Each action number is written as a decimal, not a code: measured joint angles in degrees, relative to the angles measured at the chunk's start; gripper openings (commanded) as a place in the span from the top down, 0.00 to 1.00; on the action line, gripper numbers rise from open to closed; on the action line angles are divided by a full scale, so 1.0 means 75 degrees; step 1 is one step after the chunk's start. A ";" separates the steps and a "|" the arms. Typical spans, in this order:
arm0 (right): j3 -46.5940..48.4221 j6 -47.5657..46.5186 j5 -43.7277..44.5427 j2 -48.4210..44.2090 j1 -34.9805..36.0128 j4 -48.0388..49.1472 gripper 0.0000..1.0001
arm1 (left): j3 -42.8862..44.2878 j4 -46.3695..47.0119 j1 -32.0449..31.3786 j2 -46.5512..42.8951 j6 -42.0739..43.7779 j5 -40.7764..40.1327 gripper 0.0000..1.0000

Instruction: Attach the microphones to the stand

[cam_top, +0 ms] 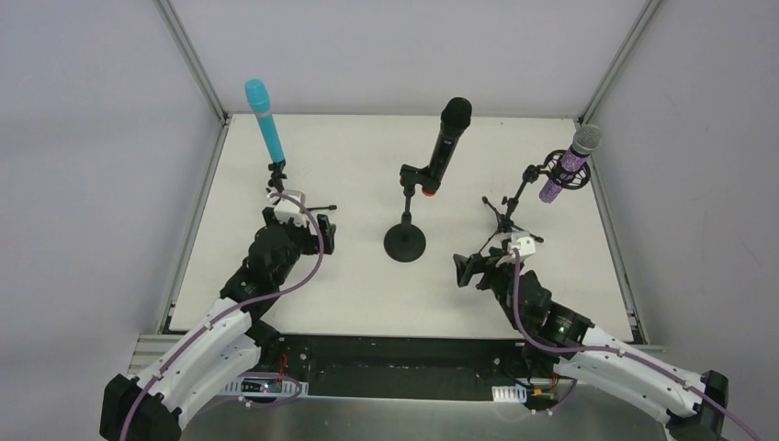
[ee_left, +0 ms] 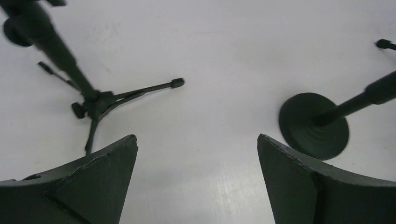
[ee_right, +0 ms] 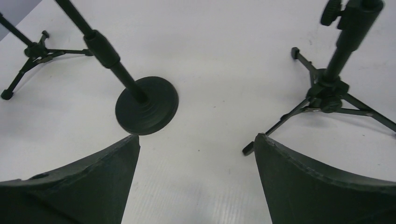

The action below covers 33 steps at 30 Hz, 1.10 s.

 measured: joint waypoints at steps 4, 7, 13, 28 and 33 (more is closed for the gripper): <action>0.0093 -0.0020 0.0087 -0.0076 -0.0647 -0.0262 0.05 | -0.0545 -0.0326 0.0000 -0.0793 0.0224 -0.1195 0.01; 0.0111 -0.0032 0.0061 -0.0070 -0.1346 -0.0425 0.05 | -0.1011 -0.0332 0.0000 -0.1265 0.0440 -0.1979 0.01; -0.0047 -0.0128 -0.0166 0.0402 -0.3107 -0.0050 0.03 | -0.2623 0.0807 0.0000 -0.1649 0.1075 -0.2565 0.01; -0.1349 -0.0522 -0.2159 0.3981 -0.6199 0.4436 0.01 | -0.2891 0.5062 0.1953 0.2291 0.1778 -0.1102 0.01; -0.1349 -0.0638 -0.2597 0.5391 -0.6601 0.6274 0.01 | -0.2576 0.6056 0.2346 0.3631 0.1967 -0.0525 0.01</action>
